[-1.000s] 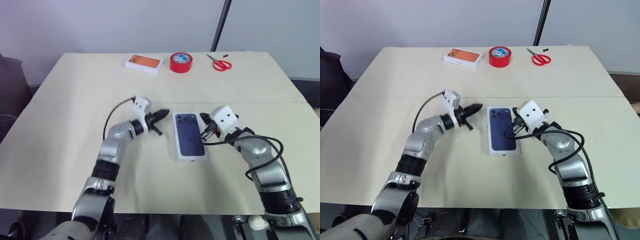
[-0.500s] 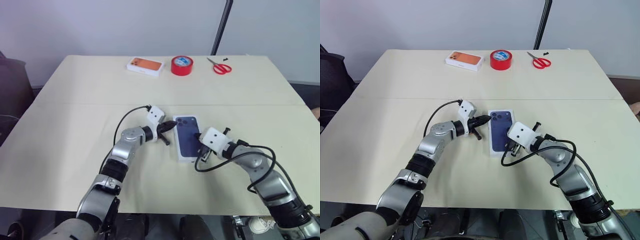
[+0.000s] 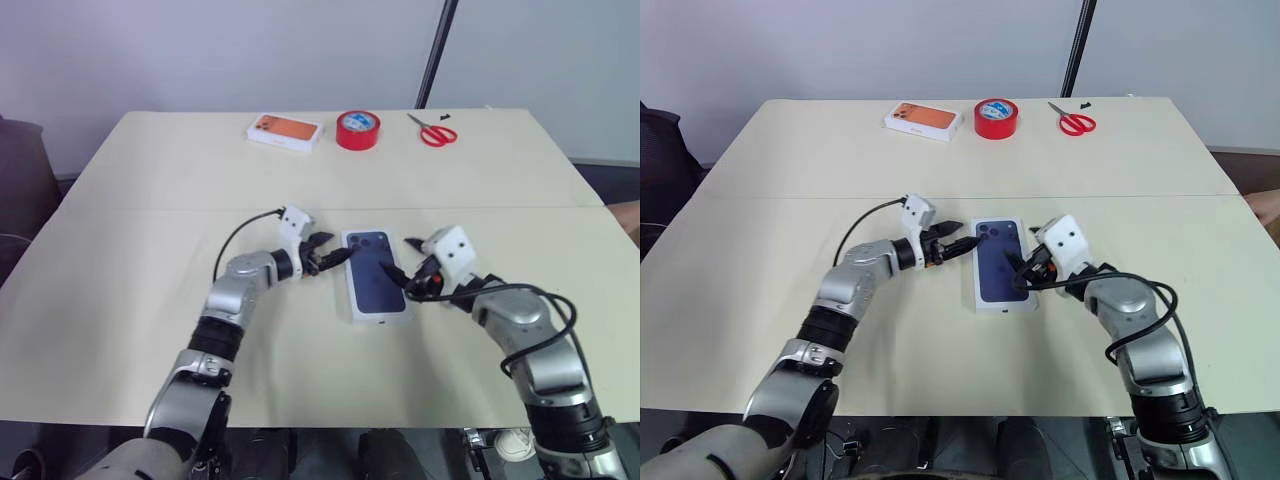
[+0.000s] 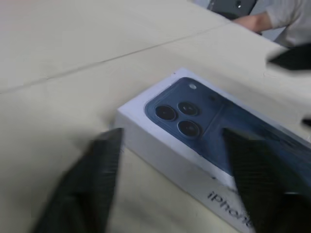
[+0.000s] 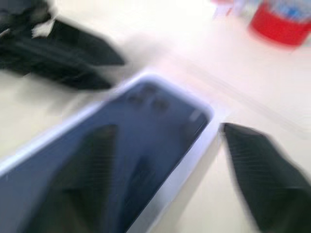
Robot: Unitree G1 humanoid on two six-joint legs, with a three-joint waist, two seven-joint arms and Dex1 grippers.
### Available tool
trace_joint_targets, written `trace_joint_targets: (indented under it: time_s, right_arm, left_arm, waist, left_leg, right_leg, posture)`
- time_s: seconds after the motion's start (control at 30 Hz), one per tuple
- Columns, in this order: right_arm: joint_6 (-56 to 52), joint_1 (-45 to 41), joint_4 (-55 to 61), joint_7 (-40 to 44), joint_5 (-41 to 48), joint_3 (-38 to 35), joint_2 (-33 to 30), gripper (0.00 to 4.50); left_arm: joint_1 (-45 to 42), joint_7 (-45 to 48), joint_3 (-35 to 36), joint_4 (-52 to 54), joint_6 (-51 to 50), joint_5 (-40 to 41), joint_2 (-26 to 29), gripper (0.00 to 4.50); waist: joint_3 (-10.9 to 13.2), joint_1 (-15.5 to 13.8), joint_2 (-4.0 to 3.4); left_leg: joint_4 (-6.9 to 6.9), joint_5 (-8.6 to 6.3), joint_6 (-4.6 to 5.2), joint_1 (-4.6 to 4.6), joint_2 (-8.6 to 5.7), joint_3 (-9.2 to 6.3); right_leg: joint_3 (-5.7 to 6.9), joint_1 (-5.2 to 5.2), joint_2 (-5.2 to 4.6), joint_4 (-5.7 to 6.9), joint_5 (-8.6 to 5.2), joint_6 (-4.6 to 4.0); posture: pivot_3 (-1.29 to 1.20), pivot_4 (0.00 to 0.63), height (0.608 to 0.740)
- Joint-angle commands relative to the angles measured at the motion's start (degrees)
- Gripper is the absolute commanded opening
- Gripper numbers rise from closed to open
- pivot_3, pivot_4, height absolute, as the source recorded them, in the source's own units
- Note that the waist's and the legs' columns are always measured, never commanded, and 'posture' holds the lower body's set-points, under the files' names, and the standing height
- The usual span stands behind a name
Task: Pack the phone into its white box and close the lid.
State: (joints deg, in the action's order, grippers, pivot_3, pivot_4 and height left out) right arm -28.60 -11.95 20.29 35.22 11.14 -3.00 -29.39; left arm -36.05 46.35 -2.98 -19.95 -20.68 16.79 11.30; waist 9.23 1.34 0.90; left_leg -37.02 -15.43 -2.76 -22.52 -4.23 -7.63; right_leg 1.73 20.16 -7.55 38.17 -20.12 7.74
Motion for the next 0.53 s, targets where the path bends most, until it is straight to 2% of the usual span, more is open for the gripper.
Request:
trace_joint_targets:
  time_s: [0.03, 0.17, 0.4, 0.53]
  right_arm:
    - [0.1, 4.7, 3.7, 4.8, 4.6, -3.0, -3.0, 4.47]
    - [1.6, 10.2, 4.4, 9.8, 8.1, -8.6, -8.3, 4.47]
    - [7.9, 19.6, 2.3, 16.3, 10.0, -15.7, -13.3, 4.47]
    - [8.8, 19.9, 0.0, 17.2, 11.3, -18.5, -14.8, 4.47]
  left_arm:
    - [3.9, 3.4, 6.6, 8.0, -4.1, 7.1, 4.8, 3.95]
    - [11.7, 5.0, 9.3, 12.3, -4.0, 6.8, 13.1, 3.95]
    - [23.3, 8.3, 15.7, 16.4, -3.5, 9.5, 22.7, 3.95]
    - [28.0, 8.7, 19.0, 18.3, -2.4, 10.3, 26.0, 3.95]
  waist:
    - [0.0, -0.2, 0.00]
    - [0.0, -0.2, -0.05]
    - [0.1, -0.6, -0.07]
    - [0.1, -0.4, -0.14]
  left_leg:
    - [0.04, 0.00, 0.00, -0.01, 0.00, 0.00]
    - [0.02, 0.00, 0.00, -0.02, -0.01, 0.02]
    - [0.05, -0.03, 0.04, -0.02, 0.00, 0.01]
    - [0.01, -0.03, 0.05, 0.01, 0.01, 0.04]
  right_leg:
    - [0.00, 0.00, 0.00, -0.05, 0.00, 0.00]
    - [-0.02, 0.00, -0.03, -0.05, 0.00, 0.00]
    - [-0.03, -0.04, -0.05, -0.11, 0.00, -0.01]
    - [-0.05, -0.06, -0.05, -0.07, 0.00, -0.01]
  posture:
    - [0.00, 0.150, 0.740]
    - [0.00, 0.150, 0.740]
    - [0.00, 0.150, 0.740]
    - [0.00, 0.150, 0.740]
